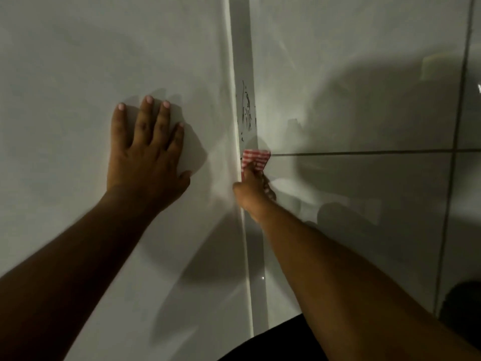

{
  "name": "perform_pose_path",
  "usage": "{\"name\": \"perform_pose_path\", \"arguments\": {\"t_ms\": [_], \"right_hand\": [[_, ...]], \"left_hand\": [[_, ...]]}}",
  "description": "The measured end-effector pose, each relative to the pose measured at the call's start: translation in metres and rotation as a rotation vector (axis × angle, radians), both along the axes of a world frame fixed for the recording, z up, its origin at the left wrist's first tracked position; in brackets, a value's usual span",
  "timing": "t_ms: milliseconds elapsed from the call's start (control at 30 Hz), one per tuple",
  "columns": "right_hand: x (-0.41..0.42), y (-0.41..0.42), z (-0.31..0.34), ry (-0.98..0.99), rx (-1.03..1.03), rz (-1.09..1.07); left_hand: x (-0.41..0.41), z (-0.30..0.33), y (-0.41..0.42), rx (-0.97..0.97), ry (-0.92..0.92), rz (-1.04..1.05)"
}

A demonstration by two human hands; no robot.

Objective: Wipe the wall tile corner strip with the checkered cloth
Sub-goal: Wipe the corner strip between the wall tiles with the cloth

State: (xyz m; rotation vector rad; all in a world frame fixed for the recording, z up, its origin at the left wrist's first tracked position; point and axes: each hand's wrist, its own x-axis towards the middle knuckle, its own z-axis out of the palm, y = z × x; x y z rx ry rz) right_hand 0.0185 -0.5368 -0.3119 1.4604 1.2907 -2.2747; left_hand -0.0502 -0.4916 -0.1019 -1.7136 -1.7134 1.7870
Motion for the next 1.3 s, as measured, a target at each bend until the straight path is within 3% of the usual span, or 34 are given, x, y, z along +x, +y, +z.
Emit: {"name": "perform_pose_path", "arguments": {"t_ms": [167, 300, 433, 567, 667, 767, 900, 967, 1067, 1167, 1300], "right_hand": [[-0.03, 0.093, -0.012, 0.123, 0.101, -0.007], [-0.011, 0.04, -0.008, 0.071, 0.093, 0.023], [-0.006, 0.004, -0.001, 0.099, -0.02, -0.078], [-0.03, 0.084, -0.022, 0.124, 0.188, -0.032], [-0.044, 0.128, -0.026, 0.147, 0.203, -0.051], [-0.032, 0.088, -0.021, 0.121, 0.218, -0.096], [-0.026, 0.018, -0.021, 0.068, 0.023, -0.154], [-0.038, 0.045, -0.027, 0.095, 0.066, -0.238], [-0.059, 0.125, -0.041, 0.178, 0.354, -0.219], [-0.073, 0.18, -0.046, 0.22, 0.208, -0.284], [-0.047, 0.111, -0.038, 0.242, 0.259, -0.326]], "left_hand": [[-0.008, -0.005, 0.004, -0.032, 0.029, -0.053], [-0.01, -0.009, 0.013, -0.001, 0.028, -0.034], [-0.011, -0.018, 0.014, 0.068, 0.009, 0.0], [-0.011, -0.03, 0.021, 0.115, -0.102, 0.074], [-0.011, -0.036, 0.028, 0.013, 0.036, -0.046], [-0.012, -0.037, 0.039, -0.012, 0.085, -0.071], [-0.019, -0.051, 0.052, 0.03, 0.099, -0.085], [-0.023, -0.06, 0.062, 0.058, 0.09, -0.088], [-0.029, -0.067, 0.07, 0.086, 0.056, -0.09], [-0.035, -0.066, 0.068, 0.057, 0.075, -0.136], [-0.034, -0.055, 0.068, 0.03, 0.069, -0.125]]}}
